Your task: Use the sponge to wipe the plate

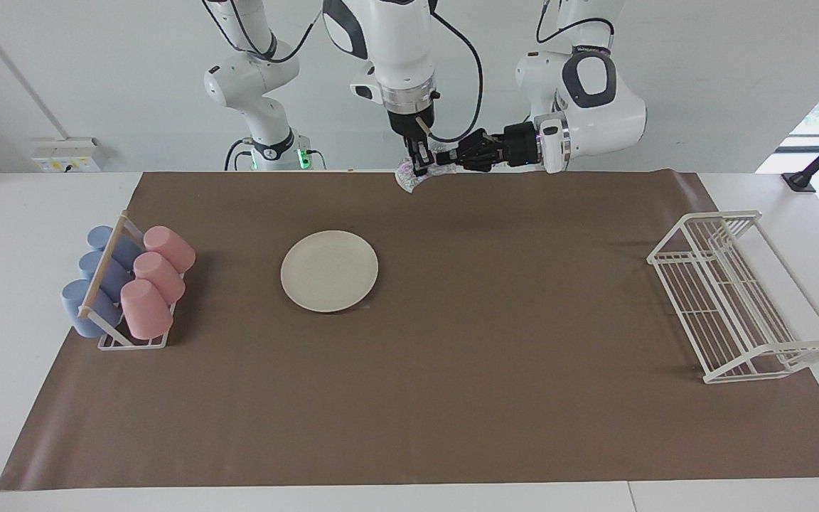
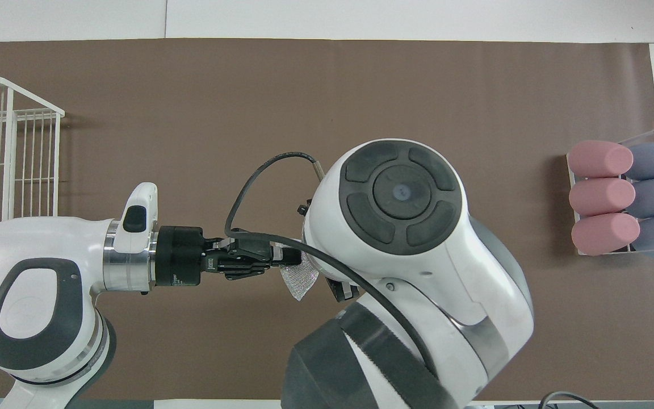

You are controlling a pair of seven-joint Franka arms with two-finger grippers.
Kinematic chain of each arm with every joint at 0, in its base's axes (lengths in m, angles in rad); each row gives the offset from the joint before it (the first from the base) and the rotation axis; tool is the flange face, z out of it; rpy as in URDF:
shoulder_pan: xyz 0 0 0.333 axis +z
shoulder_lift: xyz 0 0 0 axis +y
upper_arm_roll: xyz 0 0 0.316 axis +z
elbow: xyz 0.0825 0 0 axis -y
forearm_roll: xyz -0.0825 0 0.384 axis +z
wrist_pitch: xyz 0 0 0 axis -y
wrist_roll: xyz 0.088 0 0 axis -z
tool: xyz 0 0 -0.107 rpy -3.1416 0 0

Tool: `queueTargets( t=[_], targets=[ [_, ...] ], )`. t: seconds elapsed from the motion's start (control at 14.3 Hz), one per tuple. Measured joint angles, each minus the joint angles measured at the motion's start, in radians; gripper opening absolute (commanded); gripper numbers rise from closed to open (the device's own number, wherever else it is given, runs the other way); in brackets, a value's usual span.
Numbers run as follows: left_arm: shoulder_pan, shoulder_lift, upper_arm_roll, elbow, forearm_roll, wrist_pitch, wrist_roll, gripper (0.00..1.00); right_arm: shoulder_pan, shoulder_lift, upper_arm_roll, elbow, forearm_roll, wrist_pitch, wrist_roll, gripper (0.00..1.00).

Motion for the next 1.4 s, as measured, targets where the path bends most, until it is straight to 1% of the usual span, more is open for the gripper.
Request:
queueTargets(
  t=[0.07, 0.14, 0.21, 0.28, 0.63, 0.77, 0.84, 0.98, 1.19, 1.4],
  targets=[
    [-0.001, 0.000, 0.000, 0.000, -0.001, 0.000, -0.003, 0.00, -0.001, -0.001, 0.000, 0.000, 0.000, 0.000, 0.000, 0.28],
    [-0.001, 0.000, 0.000, 0.000, -0.002, 0.001, -0.006, 0.00, -0.002, -0.002, -0.001, 0.001, 0.000, 0.000, -0.009, 0.57],
    [-0.002, 0.000, 0.000, 0.000, -0.002, 0.001, -0.010, 0.00, -0.003, -0.004, -0.002, 0.001, 0.000, -0.002, -0.034, 0.98],
    [-0.002, 0.000, 0.000, 0.000, -0.002, 0.001, -0.012, 0.00, -0.009, -0.007, -0.004, 0.001, 0.000, -0.004, -0.068, 1.00],
    [-0.002, 0.000, 0.004, -0.001, -0.002, 0.022, -0.021, 0.00, -0.042, -0.029, -0.011, -0.010, -0.005, -0.020, -0.226, 1.00],
    [-0.002, 0.000, 0.006, -0.004, 0.002, 0.061, -0.033, 0.00, -0.066, -0.051, -0.014, -0.039, -0.014, -0.029, -0.392, 1.00],
    [-0.002, 0.000, 0.007, -0.006, 0.017, 0.077, -0.039, 0.00, -0.094, -0.066, -0.014, -0.058, -0.018, -0.032, -0.493, 1.00],
    [-0.001, 0.001, 0.009, -0.009, 0.103, 0.095, -0.065, 0.00, -0.180, -0.094, -0.017, -0.086, -0.026, -0.051, -0.707, 1.00],
    [0.010, 0.002, 0.017, -0.010, 0.252, 0.104, -0.109, 0.00, -0.334, -0.113, -0.022, -0.100, -0.050, -0.074, -1.094, 1.00],
    [0.011, 0.008, 0.018, -0.008, 0.454, 0.115, -0.187, 0.00, -0.425, -0.130, -0.024, -0.106, -0.110, -0.092, -1.402, 1.00]
  ],
)
